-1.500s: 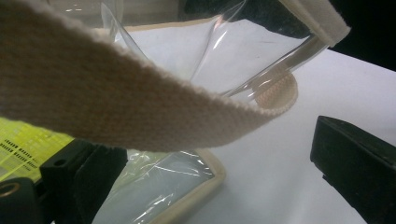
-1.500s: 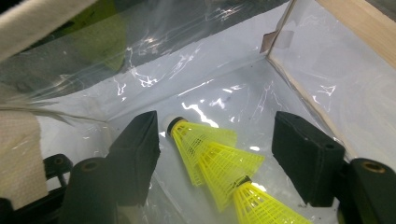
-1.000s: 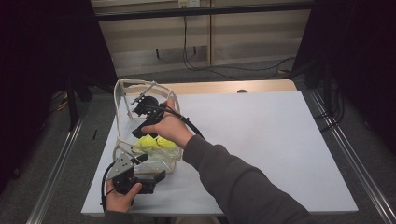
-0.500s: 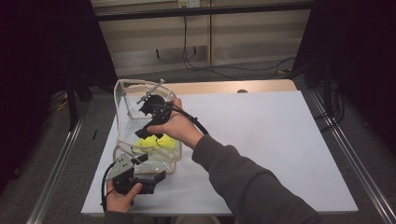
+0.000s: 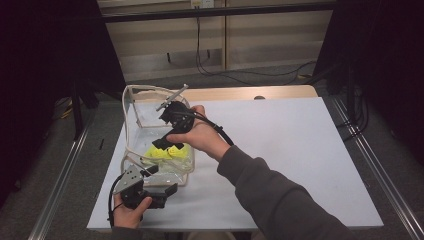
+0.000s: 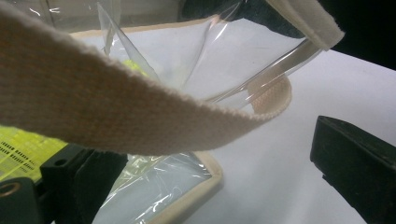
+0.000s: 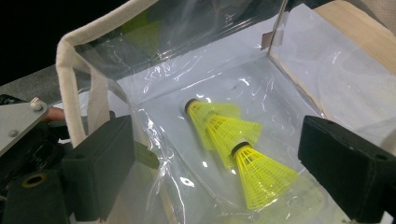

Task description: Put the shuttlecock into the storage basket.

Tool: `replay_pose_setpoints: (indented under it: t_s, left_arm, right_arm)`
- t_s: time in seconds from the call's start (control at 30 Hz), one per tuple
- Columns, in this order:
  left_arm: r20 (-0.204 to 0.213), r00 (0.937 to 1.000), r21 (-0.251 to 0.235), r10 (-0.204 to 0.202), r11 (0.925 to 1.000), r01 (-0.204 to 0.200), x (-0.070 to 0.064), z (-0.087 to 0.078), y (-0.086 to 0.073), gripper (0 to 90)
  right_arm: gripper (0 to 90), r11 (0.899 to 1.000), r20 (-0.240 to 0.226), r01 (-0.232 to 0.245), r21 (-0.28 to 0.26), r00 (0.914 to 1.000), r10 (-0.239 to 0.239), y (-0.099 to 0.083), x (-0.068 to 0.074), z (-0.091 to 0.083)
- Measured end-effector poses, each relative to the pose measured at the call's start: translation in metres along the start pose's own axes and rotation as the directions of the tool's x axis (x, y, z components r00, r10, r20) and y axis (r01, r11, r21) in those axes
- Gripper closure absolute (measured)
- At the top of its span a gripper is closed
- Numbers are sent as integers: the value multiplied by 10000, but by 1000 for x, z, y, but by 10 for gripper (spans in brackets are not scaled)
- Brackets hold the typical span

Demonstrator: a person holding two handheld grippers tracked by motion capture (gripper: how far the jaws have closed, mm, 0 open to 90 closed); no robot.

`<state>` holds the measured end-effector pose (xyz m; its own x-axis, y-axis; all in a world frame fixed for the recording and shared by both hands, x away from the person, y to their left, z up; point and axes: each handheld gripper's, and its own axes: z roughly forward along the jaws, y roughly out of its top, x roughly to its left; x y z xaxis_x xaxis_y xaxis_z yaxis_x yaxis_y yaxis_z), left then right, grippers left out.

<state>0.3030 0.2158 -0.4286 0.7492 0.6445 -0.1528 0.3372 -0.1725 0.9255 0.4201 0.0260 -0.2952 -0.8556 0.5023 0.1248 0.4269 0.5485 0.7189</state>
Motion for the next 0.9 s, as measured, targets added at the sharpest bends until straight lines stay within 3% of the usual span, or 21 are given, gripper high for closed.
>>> replay_pose_setpoints:
  t_s: [0.9]
  left_arm:
    - [-113, 9999, 31, 66, 10000, -66, -2, -2, 0, 37]
  right_arm:
    - [80, 9972, -325, 111, -739, 9994, -136, -27, -9, -50]
